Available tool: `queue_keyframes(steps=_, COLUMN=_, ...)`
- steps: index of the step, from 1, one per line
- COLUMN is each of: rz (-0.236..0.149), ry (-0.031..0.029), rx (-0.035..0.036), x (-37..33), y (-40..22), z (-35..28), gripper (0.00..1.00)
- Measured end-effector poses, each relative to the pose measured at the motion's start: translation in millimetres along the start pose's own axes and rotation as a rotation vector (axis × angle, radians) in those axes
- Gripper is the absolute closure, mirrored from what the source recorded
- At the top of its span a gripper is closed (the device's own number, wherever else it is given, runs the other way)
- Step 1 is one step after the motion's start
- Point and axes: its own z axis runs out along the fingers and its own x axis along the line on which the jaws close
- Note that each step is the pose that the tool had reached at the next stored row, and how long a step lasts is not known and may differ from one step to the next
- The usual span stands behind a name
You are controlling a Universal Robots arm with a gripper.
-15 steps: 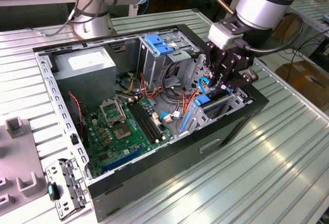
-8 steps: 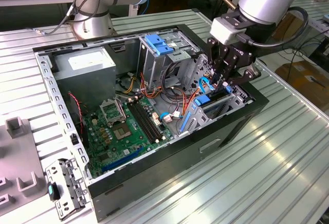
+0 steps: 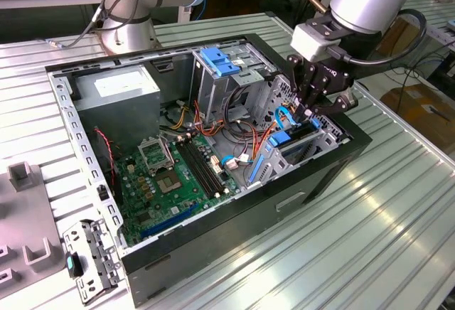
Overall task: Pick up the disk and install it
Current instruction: 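Insert the second disk wire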
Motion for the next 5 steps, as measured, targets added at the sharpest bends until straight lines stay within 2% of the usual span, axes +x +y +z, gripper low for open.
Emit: queue_keyframes(steps=5, rz=0.000, ry=0.0000, rx=0.0000, x=0.0, y=0.0, z=-0.4, gripper=0.89)
